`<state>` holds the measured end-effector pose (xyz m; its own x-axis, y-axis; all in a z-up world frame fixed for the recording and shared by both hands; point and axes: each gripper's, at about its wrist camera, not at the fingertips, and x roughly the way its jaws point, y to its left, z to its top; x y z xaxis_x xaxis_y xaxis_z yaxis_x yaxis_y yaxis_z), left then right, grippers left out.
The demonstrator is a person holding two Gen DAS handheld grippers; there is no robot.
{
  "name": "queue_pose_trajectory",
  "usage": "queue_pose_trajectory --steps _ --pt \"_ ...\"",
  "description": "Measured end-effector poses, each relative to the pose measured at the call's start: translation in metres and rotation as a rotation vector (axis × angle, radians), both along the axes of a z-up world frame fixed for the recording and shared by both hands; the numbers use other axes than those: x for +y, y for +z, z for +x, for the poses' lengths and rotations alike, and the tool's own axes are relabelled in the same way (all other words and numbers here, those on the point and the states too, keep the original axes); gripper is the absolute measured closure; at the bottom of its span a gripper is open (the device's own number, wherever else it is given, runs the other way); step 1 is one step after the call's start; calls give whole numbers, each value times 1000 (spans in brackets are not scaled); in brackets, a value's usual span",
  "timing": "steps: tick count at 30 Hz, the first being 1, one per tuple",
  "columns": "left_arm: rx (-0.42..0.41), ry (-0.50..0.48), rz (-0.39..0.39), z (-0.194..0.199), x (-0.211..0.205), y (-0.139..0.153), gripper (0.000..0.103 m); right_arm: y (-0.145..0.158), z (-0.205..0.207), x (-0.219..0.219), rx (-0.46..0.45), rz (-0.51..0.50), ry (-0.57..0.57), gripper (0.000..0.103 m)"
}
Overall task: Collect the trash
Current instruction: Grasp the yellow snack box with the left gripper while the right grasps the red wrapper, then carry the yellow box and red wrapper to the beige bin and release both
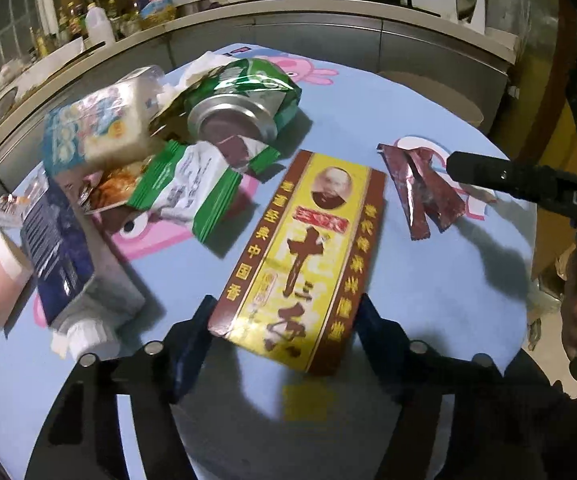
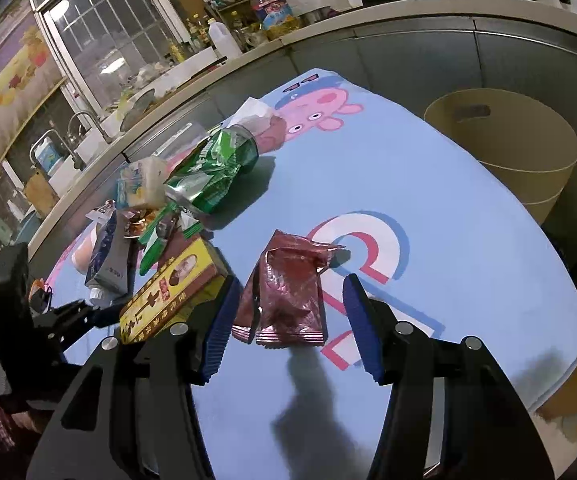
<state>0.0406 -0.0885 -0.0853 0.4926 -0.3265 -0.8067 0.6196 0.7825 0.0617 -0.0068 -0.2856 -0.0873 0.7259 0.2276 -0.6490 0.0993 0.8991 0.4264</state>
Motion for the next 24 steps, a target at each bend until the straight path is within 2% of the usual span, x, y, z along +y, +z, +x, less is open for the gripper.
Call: queue_pose_trajectory --steps 6,8,9,11,14,16,18,20,21,22,23,24 --pt "47 49 -55 -9 23 1 39 1 0 6 -5 -17 42 49" --pt "52 57 -60 -13 23 1 38 1 -1 10 -4 -25 63 44" --pt "55 57 -62 -14 24 1 32 0 -2 12 -4 -31 72 37" --pt "59 58 -59 -13 20 2 25 -1 -4 17 -6 -50 85 35" --pt "68 58 -61 -10 16 2 24 -4 -4 22 -1 -86 101 35" --pt "66 63 -58 -8 13 2 26 -8 -1 23 13 -109 97 35" --pt "49 61 -54 -7 11 4 38 -10 6 22 21 -121 100 35" --pt "57 54 -61 -6 11 4 40 -12 13 24 27 -162 98 35" --pt "65 50 -68 -7 11 5 41 -12 17 25 26 -181 102 37" --pt "77 41 -77 -8 11 6 42 -12 20 27 22 -202 110 50" --pt "86 32 -87 -8 10 7 42 -13 23 31 20 -246 120 58" --pt "90 22 -95 -10 9 10 43 -13 24 33 18 -275 124 74"
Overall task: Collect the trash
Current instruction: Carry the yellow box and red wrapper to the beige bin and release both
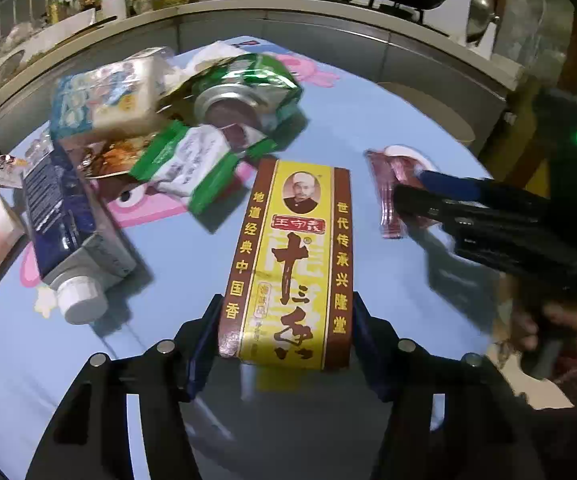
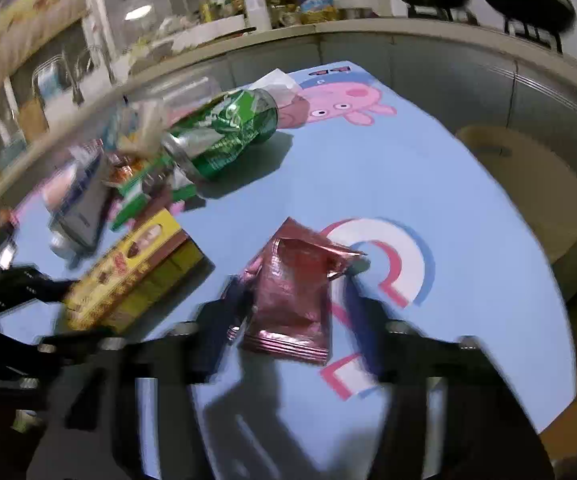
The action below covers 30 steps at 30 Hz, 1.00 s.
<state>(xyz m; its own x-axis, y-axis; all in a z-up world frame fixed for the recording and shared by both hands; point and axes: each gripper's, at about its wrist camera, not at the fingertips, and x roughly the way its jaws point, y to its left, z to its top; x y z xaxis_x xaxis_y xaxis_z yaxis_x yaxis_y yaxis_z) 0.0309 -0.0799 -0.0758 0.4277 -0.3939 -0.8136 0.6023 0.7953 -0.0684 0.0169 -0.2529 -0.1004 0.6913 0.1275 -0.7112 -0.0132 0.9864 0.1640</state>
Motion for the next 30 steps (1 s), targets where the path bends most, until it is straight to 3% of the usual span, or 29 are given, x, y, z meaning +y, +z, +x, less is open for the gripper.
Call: queue_pose_trajectory --steps 3,8,14,20,23,24,25,26,30 --pt "7 -21 -26 1 -6 8 43 -2 -5 -8 -16 32 1 82" --pt "57 -62 -92 18 -28 22 44 8 -13 -42 -86 81 -94 83" --pt "53 -167 -145 47 -95 46 44 23 -4 -119 -137 136 -253 83" --pt "87 -257 -167 91 -190 57 44 22 10 -204 -136 195 -412 82" --pt "96 -295 -159 105 -232 59 44 14 21 -235 -115 199 -464 77" --pt "103 -305 -157 111 -249 58 43 12 25 -242 -109 196 -471 68" --pt "109 -307 -147 115 -262 56 38 10 28 -247 -100 195 -474 54" --pt "107 -301 -128 120 -274 54 20 8 32 -253 -96 192 -480 48" --pt "73 -254 -90 135 -294 50 24 8 32 -261 -118 186 -514 44"
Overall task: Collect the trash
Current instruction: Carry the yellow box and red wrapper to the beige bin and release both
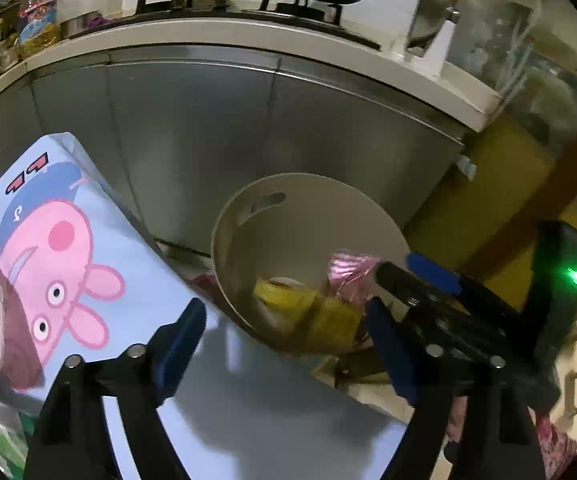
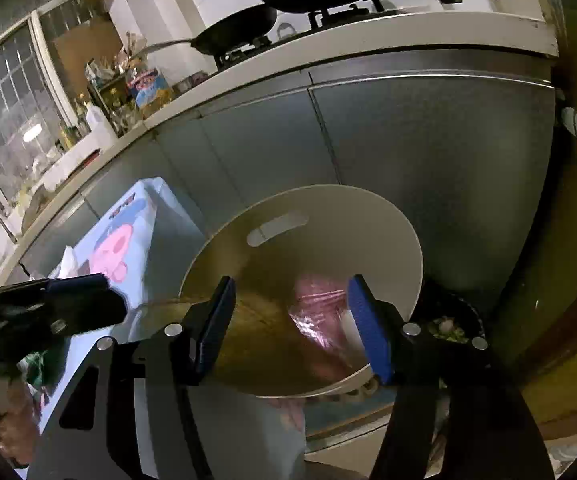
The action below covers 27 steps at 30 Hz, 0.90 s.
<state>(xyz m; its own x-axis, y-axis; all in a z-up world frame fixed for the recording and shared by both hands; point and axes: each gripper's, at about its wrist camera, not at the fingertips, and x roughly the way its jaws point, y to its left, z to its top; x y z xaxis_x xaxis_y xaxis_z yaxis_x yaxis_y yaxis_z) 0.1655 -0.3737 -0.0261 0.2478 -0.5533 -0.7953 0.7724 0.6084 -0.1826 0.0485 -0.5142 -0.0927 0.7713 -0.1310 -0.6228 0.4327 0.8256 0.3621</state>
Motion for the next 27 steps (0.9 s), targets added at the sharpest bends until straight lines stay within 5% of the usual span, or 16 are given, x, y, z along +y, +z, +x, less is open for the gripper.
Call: queue_pose_trajectory --steps 10,18,23,27 --pt "4 98 -122 -33 103 21 24 19 -30 38 -104 54 40 44" --pt "-43 185 -147 -91 228 21 24 29 -14 124 -118 111 247 45" --pt "-70 351 -113 -108 310 15 23 27 2 195 -80 129 414 46" --pt "-51 588 -108 -97 372 11 18 24 14 245 -45 142 524 46"
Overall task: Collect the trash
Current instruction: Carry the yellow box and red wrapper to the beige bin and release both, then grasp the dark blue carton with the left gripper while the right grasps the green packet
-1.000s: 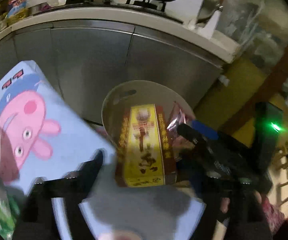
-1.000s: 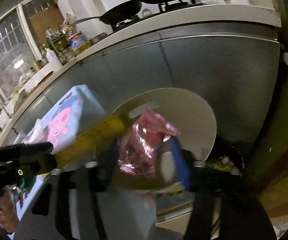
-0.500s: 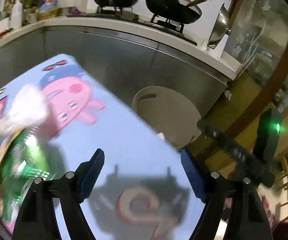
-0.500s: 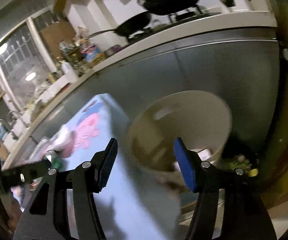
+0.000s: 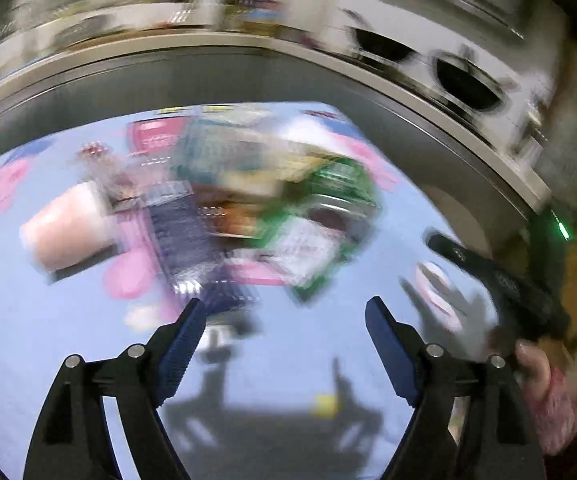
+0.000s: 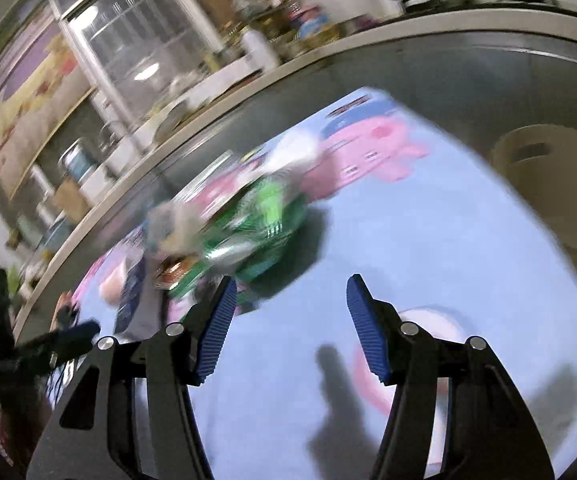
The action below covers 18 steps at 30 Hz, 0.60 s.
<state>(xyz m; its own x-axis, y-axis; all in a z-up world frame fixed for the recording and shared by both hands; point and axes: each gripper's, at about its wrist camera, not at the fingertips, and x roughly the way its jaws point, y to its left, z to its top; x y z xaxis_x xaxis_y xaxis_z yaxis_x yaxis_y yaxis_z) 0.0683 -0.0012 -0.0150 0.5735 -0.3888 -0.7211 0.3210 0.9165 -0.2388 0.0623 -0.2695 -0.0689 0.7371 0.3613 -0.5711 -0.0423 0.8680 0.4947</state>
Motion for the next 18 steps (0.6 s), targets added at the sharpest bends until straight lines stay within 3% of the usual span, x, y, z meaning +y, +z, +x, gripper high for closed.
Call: queue_pose_trajectory --steps 3,8,11,13,15,18 --pt "29 106 7 17 18 -4 14 -3 11 30 27 27 66 46" --pt "55 139 -19 40 16 -17 12 -7 25 60 36 29 104 45" --pt "66 141 13 50 7 -29 12 -11 37 66 47 6 96 35" --pt "67 149 26 56 4 -37 17 -17 44 66 69 -1 104 35" --pt "99 154 32 63 7 -46 36 -21 50 73 85 6 114 35" --pt "107 159 1 61 14 -51 46 -23 54 85 70 -31 136 37"
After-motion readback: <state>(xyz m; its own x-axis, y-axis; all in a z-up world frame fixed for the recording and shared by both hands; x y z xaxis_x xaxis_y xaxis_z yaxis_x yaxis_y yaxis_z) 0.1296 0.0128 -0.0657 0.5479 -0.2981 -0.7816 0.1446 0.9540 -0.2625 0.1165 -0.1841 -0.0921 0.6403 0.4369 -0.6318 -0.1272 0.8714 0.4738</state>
